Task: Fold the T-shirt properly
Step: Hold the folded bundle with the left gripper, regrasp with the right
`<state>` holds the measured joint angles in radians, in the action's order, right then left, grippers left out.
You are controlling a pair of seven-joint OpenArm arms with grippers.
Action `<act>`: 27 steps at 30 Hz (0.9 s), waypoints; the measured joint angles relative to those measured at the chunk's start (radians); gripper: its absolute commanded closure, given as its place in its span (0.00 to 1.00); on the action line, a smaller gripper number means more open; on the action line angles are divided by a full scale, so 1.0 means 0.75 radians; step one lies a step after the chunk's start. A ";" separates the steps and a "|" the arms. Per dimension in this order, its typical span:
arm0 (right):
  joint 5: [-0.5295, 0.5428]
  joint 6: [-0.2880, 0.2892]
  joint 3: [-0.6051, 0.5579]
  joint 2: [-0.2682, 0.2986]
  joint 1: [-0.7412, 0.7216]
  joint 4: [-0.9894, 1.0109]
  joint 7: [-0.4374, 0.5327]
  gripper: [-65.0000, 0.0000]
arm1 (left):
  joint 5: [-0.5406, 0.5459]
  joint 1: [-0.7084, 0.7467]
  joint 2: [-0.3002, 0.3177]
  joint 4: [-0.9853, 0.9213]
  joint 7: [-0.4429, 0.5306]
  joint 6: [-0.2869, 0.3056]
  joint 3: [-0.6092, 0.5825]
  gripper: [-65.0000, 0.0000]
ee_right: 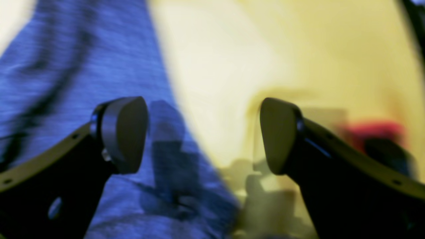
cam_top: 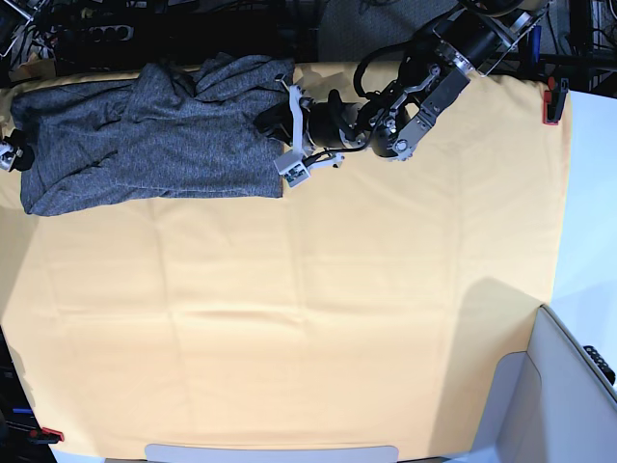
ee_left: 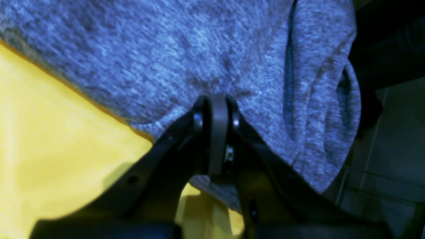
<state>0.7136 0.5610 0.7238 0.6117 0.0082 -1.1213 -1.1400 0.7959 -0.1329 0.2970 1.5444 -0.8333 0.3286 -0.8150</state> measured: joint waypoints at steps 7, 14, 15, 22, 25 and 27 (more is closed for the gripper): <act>-0.005 -0.001 0.002 -0.012 -0.002 -0.008 0.005 0.20 | -0.001 -0.001 0.000 0.000 -0.004 0.001 0.004 0.99; -0.007 0.134 -0.070 -0.042 -0.019 -0.022 0.017 0.20 | 0.008 -0.007 -0.001 -0.028 0.001 0.006 0.004 0.99; 0.006 0.146 -0.072 -0.052 -0.026 -0.024 0.005 0.20 | 0.017 -0.008 -0.007 -0.038 0.000 0.009 0.004 0.99; 0.133 0.161 -0.071 -0.094 -0.029 -0.038 -0.050 0.20 | 0.015 -0.009 -0.020 -0.043 0.001 0.011 0.006 0.99; 0.191 0.161 -0.068 -0.107 -0.029 -0.039 -0.079 0.20 | 0.012 -0.009 -0.022 -0.043 0.000 0.010 0.006 0.99; 0.246 0.161 -0.065 -0.108 -0.026 -0.038 -0.120 0.20 | 0.011 -0.009 -0.023 -0.043 -0.001 0.011 0.006 0.99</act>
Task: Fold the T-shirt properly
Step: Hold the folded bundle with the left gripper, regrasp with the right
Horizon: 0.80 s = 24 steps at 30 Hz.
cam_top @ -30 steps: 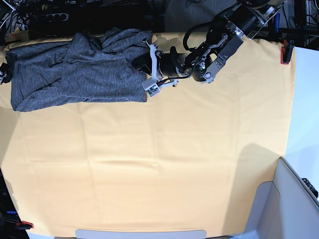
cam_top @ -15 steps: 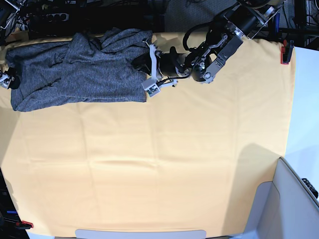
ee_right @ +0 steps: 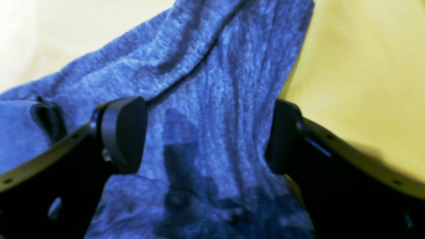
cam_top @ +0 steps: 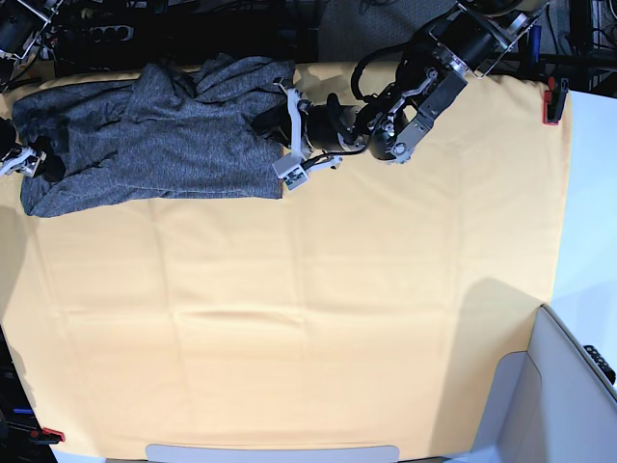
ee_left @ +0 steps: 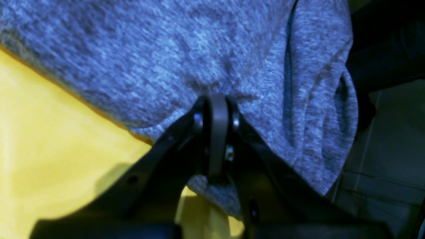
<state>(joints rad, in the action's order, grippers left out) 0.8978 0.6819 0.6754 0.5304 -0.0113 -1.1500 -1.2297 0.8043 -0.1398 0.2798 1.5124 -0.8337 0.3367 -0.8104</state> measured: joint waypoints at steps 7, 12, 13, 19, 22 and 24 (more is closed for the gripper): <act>0.125 0.025 -0.008 -0.033 0.023 0.000 -0.024 0.20 | -0.001 -0.001 -0.003 0.000 0.000 -0.001 0.000 0.99; 0.135 0.025 -0.006 -0.048 0.044 -0.005 0.007 0.22 | -0.001 -0.002 -0.003 0.000 0.000 -0.001 0.000 0.99; 0.138 0.025 -0.004 -0.052 0.045 -0.006 0.009 0.25 | -0.001 -0.002 -0.003 0.000 0.000 -0.001 0.000 0.99; 0.129 0.023 0.002 -0.096 0.045 -0.009 0.027 0.55 | -0.001 -0.002 -0.003 0.000 0.000 -0.001 0.000 0.99; 0.102 0.013 0.002 -0.096 0.044 -0.008 0.031 0.71 | -0.001 -0.002 -0.003 0.000 0.000 -0.001 0.000 0.99; 0.095 0.002 0.002 -0.096 0.045 -0.007 0.032 0.83 | -0.001 -0.002 -0.003 0.000 0.000 -0.001 0.000 0.99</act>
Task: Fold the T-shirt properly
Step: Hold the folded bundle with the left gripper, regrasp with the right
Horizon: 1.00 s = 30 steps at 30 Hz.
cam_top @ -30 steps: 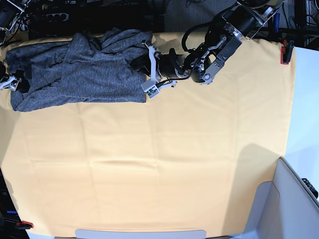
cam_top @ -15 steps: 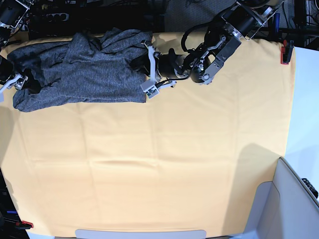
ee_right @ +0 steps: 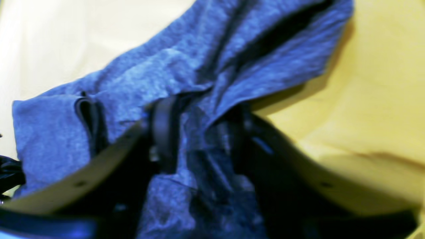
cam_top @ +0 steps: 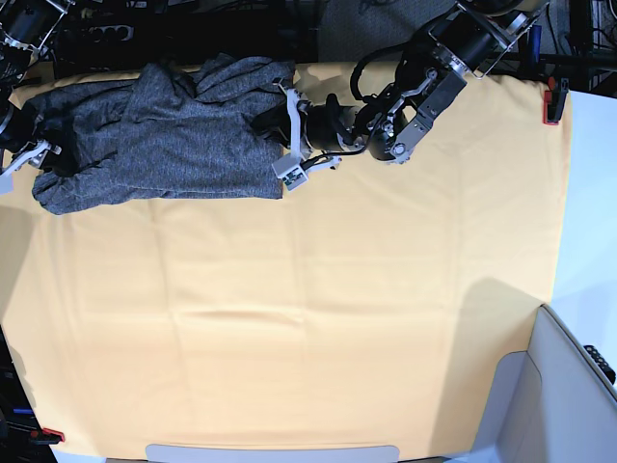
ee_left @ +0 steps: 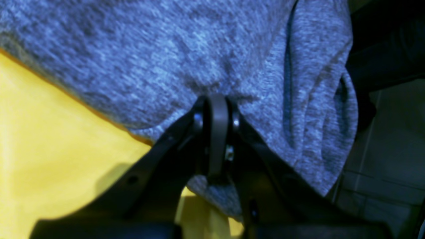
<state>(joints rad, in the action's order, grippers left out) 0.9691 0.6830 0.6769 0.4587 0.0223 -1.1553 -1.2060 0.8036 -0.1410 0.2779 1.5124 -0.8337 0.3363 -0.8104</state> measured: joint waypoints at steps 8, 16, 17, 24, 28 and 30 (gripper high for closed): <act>-0.045 -0.001 -0.025 -0.115 0.054 -0.284 -0.144 1.00 | 0.001 0.000 -0.001 0.000 0.000 0.000 0.000 0.99; -0.076 -0.003 -0.035 -0.239 0.140 -0.717 -0.199 1.00 | 0.000 0.000 -0.001 -0.001 0.001 0.000 0.000 0.99; -0.070 -0.004 -0.036 -0.260 0.149 -0.769 -0.193 1.00 | 0.000 0.000 -0.001 -0.001 0.002 -0.001 0.000 0.99; -0.073 -0.084 -0.225 -0.346 0.185 -1.071 -0.198 1.00 | 0.000 -0.001 -0.001 -0.001 0.000 0.000 0.000 0.99; -0.074 -0.191 -0.357 -0.393 0.194 -1.126 -0.203 1.00 | 0.000 -0.001 -0.001 -0.001 0.001 -0.001 0.000 0.99; -0.080 -0.209 -0.418 -0.411 0.194 -1.126 -0.203 1.00 | 0.000 -0.001 -0.001 -0.001 0.000 -0.001 0.001 0.99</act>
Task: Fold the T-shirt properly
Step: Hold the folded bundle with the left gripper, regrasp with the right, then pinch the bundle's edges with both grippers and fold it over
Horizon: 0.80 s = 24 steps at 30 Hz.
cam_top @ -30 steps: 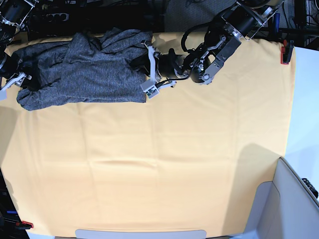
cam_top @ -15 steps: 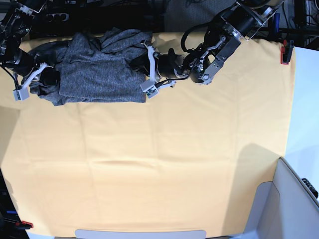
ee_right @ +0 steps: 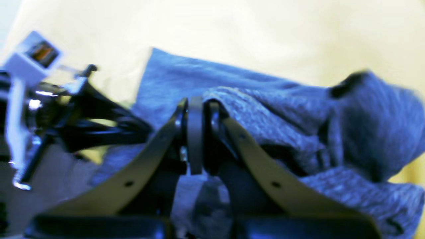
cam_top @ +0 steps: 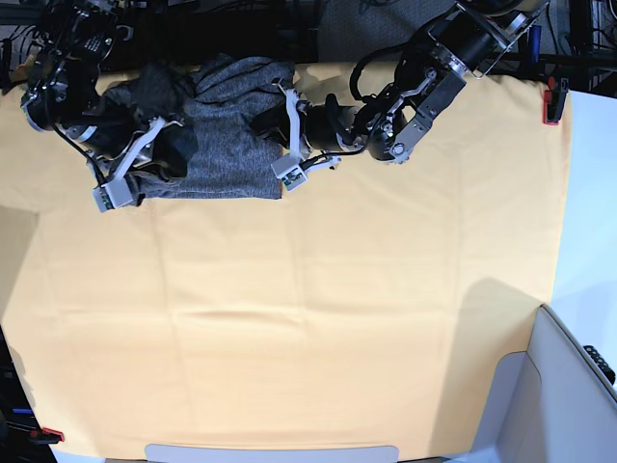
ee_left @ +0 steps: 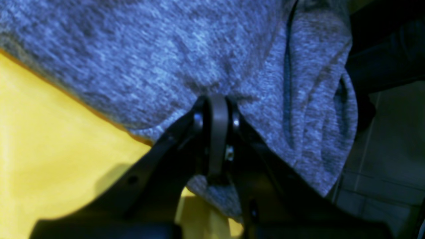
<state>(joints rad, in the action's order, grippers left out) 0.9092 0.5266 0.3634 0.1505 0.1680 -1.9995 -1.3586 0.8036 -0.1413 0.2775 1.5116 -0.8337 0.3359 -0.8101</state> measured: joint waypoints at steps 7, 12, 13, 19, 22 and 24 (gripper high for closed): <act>-0.212 -0.001 -0.249 -0.107 -0.007 -0.001 -0.001 1.00 | 0.001 0.005 -0.004 -0.001 -0.007 0.001 0.035 0.99; -0.353 0.000 -0.423 -0.149 -0.014 -0.001 0.008 1.00 | -0.010 0.012 -0.007 -0.006 -0.010 0.001 0.116 0.99; -0.375 0.000 -0.452 -0.150 -0.013 -0.001 0.007 1.00 | -0.010 0.012 -0.007 -0.007 -0.010 0.000 0.125 0.99; -0.483 -0.001 -0.557 -0.170 -0.014 -0.001 0.006 1.00 | -0.010 0.018 -0.004 -0.007 -0.011 -0.005 0.166 0.99; -0.520 -0.001 -0.590 -0.179 -0.015 -0.001 0.008 1.00 | -0.012 0.018 -0.003 -0.007 -0.012 -0.005 0.167 0.99; -0.566 -0.001 -0.607 -0.191 -0.021 -0.001 0.022 1.00 | -0.015 0.018 -0.003 -0.007 -0.010 -0.006 0.167 0.99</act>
<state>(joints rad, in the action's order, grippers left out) 0.4850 0.5262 -0.0917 0.0071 0.1524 -1.9999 -1.3418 0.7921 -0.1276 0.2756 1.5066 -0.8413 0.3313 -0.6849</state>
